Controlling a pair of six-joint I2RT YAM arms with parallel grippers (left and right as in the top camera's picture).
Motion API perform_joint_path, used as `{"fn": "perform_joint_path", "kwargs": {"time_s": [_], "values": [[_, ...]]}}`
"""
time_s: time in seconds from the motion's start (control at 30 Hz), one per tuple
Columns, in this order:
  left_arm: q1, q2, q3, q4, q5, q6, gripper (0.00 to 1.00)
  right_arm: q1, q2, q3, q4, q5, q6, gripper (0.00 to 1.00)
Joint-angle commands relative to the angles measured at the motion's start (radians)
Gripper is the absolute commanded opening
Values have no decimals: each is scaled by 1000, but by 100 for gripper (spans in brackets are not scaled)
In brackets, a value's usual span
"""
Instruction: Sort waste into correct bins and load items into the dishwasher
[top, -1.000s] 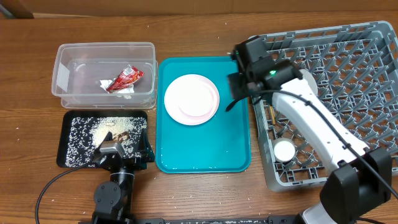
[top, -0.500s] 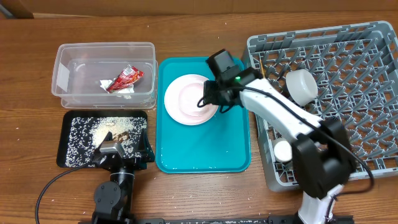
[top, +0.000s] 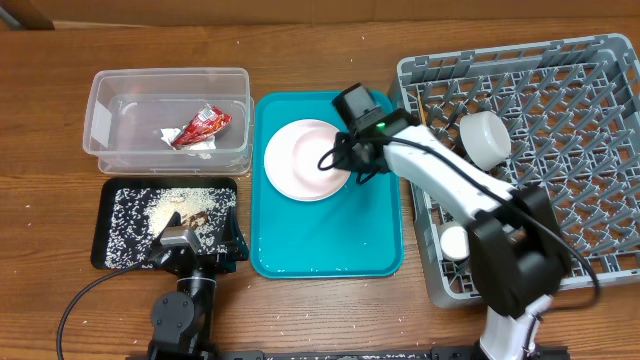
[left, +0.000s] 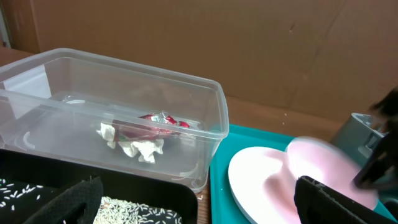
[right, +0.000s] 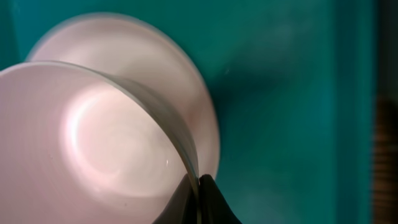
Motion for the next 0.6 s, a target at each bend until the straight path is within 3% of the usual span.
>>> {"fn": "perform_joint_path", "kwargs": {"time_s": [0.0, 0.17, 0.3, 0.4, 0.57], "values": [[8, -9, -4, 3, -14, -3, 100, -42, -228, 13, -21, 230, 3, 4], [8, -9, -4, 3, -14, -3, 100, -85, -395, 13, -107, 745, 4, 4], [8, -9, -4, 3, -14, -3, 100, -158, -424, 13, -227, 1094, 4, 4], [8, -9, -4, 3, -14, -3, 100, -247, -405, 11, -315, 1128, 10, 4], [8, -9, -4, 3, -14, -3, 100, -423, -358, 11, -323, 1091, 15, 4]]}}
